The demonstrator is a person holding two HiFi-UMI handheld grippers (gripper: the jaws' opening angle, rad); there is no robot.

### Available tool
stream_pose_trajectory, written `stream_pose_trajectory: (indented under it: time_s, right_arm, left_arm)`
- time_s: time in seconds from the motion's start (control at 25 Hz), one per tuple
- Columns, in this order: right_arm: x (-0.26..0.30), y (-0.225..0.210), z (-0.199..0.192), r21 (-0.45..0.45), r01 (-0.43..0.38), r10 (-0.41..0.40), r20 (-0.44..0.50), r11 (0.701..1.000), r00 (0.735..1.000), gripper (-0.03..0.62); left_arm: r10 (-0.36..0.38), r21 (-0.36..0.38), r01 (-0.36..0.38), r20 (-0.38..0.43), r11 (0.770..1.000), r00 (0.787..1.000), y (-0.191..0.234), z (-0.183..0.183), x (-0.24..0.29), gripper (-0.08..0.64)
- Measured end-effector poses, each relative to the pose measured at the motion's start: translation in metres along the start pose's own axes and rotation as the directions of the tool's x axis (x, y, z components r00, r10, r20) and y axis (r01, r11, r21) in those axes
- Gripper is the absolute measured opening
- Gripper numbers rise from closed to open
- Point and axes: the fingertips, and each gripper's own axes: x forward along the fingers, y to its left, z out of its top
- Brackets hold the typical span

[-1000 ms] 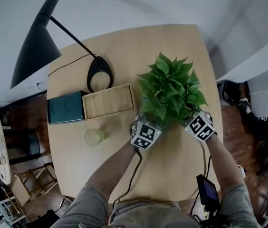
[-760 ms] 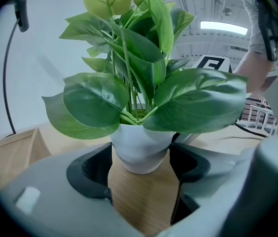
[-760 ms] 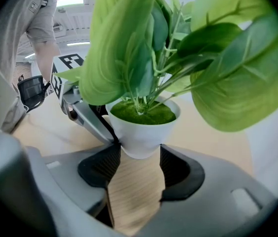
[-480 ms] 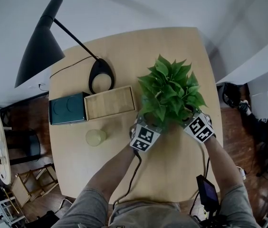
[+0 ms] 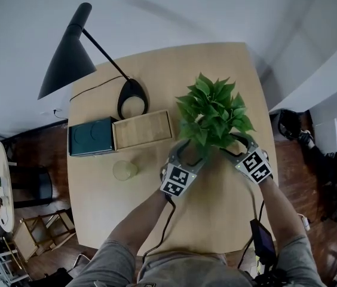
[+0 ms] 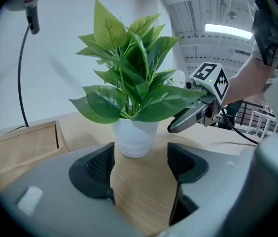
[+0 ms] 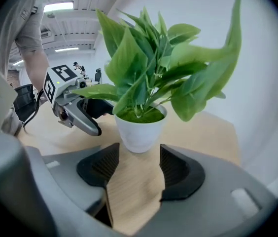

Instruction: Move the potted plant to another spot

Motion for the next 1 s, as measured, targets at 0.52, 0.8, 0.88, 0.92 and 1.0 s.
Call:
stream_pose_trajectory:
  time_s: [0.52,0.8,0.88,0.92,1.0]
  right_arm:
    - [-0.063,0.036,0.042,-0.008,0.054,-0.053,0.111,0.999,0.992,0.261]
    - [-0.087,0.059,0.076,-0.003,0.071,-0.069,0.216,0.997,0.974,0.258]
    - [-0.094,0.068,0.087,0.001,0.077,-0.075,0.248,0.997,0.966,0.255]
    - [-0.099,0.073,0.093,0.003,0.081,-0.079,0.264,0.997,0.961,0.253]
    - [-0.112,0.087,0.105,0.003,0.092,-0.089,0.294,0.996,0.952,0.247]
  left_arm:
    - [0.058,0.012,-0.059,0.091,0.998,0.994,-0.02,0.038,-0.073,0.308]
    - [0.099,-0.02,-0.097,0.179,0.995,0.979,-0.026,0.06,-0.115,0.274]
    - [0.1,-0.027,-0.097,0.208,0.995,0.973,-0.03,0.067,-0.127,0.256]
    - [0.096,-0.029,-0.092,0.222,0.995,0.97,-0.033,0.071,-0.133,0.249]
    - [0.083,-0.031,-0.077,0.251,0.997,0.965,-0.043,0.079,-0.148,0.235]
